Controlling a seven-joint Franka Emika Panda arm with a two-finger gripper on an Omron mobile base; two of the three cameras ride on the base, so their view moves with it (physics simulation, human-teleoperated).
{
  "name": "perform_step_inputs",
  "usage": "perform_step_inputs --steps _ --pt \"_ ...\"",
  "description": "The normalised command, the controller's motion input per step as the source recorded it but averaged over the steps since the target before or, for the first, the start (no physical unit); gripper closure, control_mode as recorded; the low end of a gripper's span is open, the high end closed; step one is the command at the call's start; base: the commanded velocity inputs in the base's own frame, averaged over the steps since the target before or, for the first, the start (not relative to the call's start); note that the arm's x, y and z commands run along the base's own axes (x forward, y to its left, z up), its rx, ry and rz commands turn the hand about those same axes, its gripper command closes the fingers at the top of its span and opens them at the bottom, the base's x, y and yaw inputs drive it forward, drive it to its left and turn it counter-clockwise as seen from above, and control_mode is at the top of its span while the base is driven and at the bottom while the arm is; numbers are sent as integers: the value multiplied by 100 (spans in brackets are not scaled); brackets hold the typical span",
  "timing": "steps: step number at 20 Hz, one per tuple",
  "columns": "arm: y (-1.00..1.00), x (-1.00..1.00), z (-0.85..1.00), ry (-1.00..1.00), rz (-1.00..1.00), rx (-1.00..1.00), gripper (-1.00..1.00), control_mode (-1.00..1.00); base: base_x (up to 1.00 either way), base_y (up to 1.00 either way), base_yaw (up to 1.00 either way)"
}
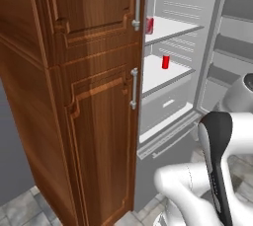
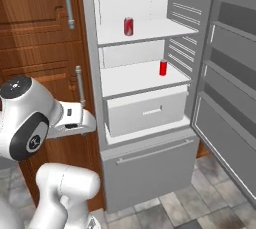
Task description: Open the fridge, grab two sodas, and place both sodas inside the bowl with ice on the dining counter.
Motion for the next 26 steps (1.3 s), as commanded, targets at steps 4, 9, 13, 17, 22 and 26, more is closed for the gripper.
perform_step_inputs --steps 4,9,13,17,22,26 --pt "0 0 0 0 0 0 -100 100 18 -37 19" --pt "0 0 0 0 0 0 -100 100 12 -49 17" --pt "0 0 0 0 0 0 -100 100 10 -49 15" --pt "0 0 0 0 0 0 -100 100 16 -37 11" --pt "0 0 0 0 0 0 -100 100 20 -33 8" --pt "0 0 0 0 0 0 -100 100 18 -48 11"
